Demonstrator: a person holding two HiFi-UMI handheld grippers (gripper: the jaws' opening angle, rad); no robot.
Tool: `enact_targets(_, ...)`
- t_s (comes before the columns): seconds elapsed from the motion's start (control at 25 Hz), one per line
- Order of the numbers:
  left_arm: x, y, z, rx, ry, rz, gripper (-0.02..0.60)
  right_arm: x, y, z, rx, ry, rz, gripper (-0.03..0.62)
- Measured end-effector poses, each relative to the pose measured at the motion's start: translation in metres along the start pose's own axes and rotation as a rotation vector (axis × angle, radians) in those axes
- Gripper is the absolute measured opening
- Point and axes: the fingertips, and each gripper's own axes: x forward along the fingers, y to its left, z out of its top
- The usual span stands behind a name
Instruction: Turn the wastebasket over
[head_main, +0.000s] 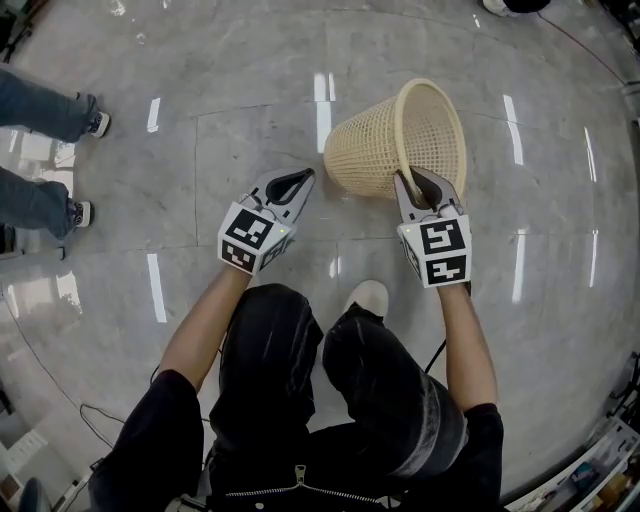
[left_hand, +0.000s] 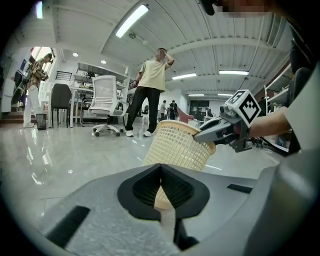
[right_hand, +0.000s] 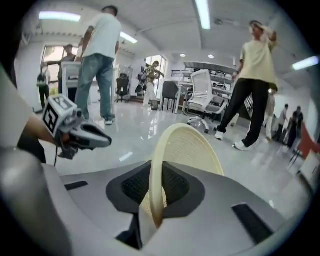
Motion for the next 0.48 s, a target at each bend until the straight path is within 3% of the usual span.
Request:
enact_targets(0.16,0.005,0.013,-0.027,-0.052,0.038,0.009,0.008,-0.005,0.000,-0.005,0.215,-0.085,0.105,0.052)
enact_targets(0.24,0.008,0.017,-0.039,-0.069,0.052,0.018,0.008,-0.009,-0.005,-0.015,0.281,-0.100,0.107,0.054)
enact_targets(0.48,0.028,0.016,-0.063,-0.077,0.094,0.011,0.024,-0.024,-0.033,-0.057,0.264,0.031,-0.073,0.086)
